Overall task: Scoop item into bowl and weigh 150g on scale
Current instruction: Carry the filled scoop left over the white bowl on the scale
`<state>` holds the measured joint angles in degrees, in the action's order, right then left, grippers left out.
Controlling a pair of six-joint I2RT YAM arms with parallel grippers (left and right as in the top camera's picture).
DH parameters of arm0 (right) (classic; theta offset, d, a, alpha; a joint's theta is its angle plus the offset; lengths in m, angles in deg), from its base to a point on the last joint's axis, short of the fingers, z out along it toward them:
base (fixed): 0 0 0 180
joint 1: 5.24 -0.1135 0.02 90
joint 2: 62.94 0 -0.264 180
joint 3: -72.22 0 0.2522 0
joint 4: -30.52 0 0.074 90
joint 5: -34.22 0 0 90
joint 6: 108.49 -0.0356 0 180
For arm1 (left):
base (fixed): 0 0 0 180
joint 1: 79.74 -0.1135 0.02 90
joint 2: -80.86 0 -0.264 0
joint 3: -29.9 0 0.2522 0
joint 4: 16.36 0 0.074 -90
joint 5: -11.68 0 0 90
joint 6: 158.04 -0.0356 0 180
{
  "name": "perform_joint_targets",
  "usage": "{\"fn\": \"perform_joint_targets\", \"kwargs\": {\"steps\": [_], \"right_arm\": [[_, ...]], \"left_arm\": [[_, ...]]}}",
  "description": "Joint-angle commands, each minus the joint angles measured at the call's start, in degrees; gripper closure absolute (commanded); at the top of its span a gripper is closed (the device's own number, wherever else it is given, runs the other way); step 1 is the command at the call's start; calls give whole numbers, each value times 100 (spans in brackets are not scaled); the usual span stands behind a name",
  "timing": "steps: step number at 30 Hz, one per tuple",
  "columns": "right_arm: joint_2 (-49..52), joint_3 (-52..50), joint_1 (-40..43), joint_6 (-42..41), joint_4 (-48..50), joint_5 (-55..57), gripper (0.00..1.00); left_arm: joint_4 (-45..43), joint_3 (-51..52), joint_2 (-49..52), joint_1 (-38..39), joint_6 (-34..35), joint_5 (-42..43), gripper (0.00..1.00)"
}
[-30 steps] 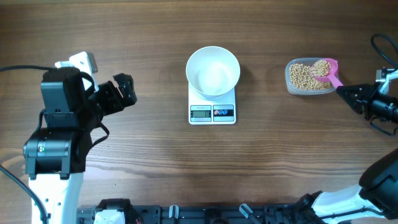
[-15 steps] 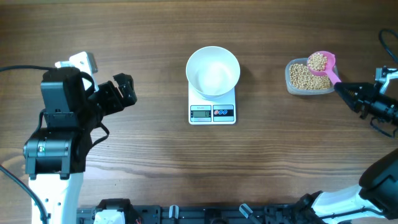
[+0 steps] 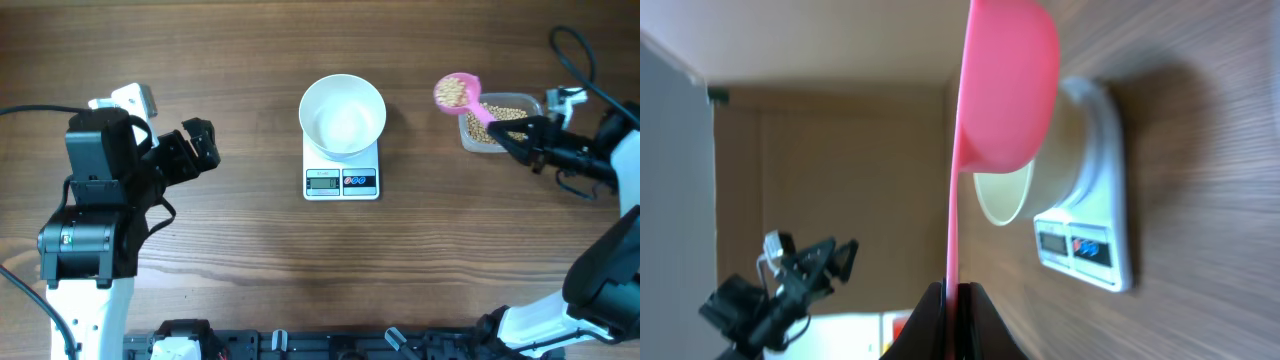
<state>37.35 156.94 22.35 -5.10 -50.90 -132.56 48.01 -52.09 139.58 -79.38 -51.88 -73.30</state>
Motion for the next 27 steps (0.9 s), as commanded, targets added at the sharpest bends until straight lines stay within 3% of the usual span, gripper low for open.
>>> {"fn": "perform_joint_targets", "kwargs": {"steps": [1,8,12,16,21,27], "right_arm": [[63,7,-505,-254,140,-326,96],[-61,83,-1429,-1362,1174,-208,96],[-181,251,-1950,-2378,1891,632,96],[-232,463,-2444,-2876,2459,1014,96],[-236,514,-2920,-2990,3169,1775,96],[-308,514,-3383,-2791,3335,2933,96]], "left_arm": [[7,-109,22,-33,-74,-57,0],[7,-109,22,-33,-74,-57,0],[7,-109,22,-33,-74,-57,0],[7,-109,22,-33,-74,-57,0],[7,-109,22,-33,-74,-57,0],[4,-109,22,-31,-74,-57,0]]}}
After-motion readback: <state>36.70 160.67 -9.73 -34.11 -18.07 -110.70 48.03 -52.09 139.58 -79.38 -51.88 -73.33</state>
